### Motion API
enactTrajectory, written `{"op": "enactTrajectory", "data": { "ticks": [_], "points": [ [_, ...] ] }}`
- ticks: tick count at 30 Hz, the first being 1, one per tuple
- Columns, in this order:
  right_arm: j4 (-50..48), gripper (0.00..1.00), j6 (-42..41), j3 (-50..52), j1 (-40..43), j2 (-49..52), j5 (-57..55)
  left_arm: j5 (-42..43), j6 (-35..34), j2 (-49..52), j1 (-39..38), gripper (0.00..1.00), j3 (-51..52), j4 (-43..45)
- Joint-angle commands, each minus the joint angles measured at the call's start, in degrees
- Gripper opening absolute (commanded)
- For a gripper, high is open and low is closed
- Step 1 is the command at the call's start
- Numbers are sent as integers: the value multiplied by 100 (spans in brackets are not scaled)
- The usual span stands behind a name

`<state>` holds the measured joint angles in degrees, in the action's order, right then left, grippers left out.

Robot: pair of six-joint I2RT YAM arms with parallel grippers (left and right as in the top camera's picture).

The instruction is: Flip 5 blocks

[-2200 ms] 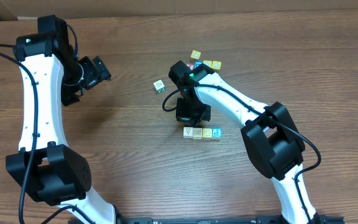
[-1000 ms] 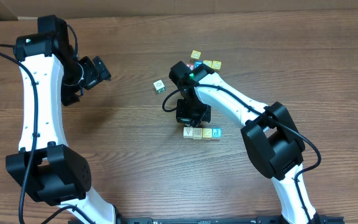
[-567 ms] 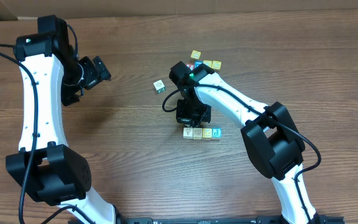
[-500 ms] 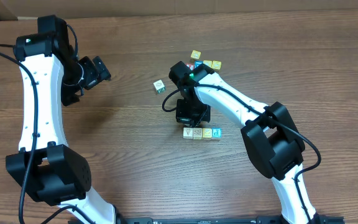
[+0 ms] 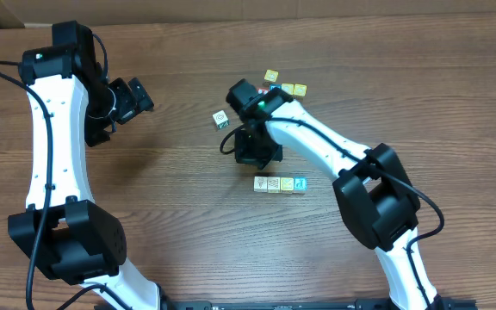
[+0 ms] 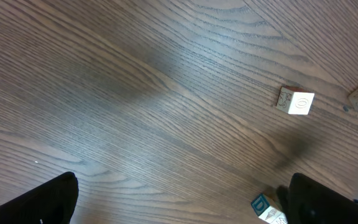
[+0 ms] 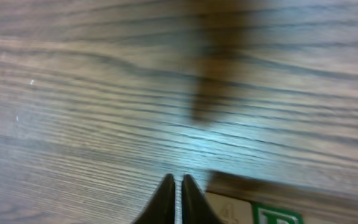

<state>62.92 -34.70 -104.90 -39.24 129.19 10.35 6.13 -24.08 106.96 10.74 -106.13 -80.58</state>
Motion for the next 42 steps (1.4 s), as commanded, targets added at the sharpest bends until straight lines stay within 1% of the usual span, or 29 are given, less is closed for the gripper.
{"op": "enactTrajectory", "data": {
  "ticks": [1,3,4,7,8,10,12,15,16,17,18,22,27,30,31,36,42],
  "points": [
    [-142,23,68,-162,-361,17,-787,-37,-17,61,-33,100,0,2],
    [-262,33,74,-164,-422,17,-1062,-37,-17,61,-33,100,0,4],
    [-365,37,205,-164,-433,15,-1060,-37,-17,61,-33,100,0,2],
    [-522,48,968,-286,-431,15,-743,-37,-17,61,-33,100,0,4],
    [-461,53,1069,-376,-411,15,-713,-37,-20,61,-33,100,0,2],
    [-306,59,1316,-671,-356,15,-704,-37,-17,61,-33,100,0,2],
    [-109,70,1742,-1165,-258,15,-708,-37,-17,61,-33,100,0,2],
    [39,73,2188,-1923,-116,17,-734,-37,-20,61,-33,100,0,2],
    [11,76,2299,-2072,-87,17,-734,-37,-20,61,-33,100,0,2],
    [-46,82,2391,-2201,-57,17,-756,-37,-17,61,-33,100,0,2],
    [-136,85,2492,-2243,-35,17,-800,-37,-20,61,-33,100,0,2],
    [-398,91,2861,-2243,13,190,-1091,-37,-20,61,-33,100,0,4],
    [-986,90,2918,-2214,4,706,-1073,-37,-17,61,-33,100,0,2],
    [-1379,88,2916,-2212,-26,955,-1073,-37,-17,61,-33,100,0,2],
    [-1482,86,2916,-2212,-26,1016,-1073,-37,-17,61,-33,100,0,4],
    [-1665,78,2874,-2184,-26,1154,-1051,-37,-17,61,-33,100,0,2],
    [-1808,77,2870,-2168,-28,1392,-1069,-37,-17,61,-33,100,0,4]
  ]
}}
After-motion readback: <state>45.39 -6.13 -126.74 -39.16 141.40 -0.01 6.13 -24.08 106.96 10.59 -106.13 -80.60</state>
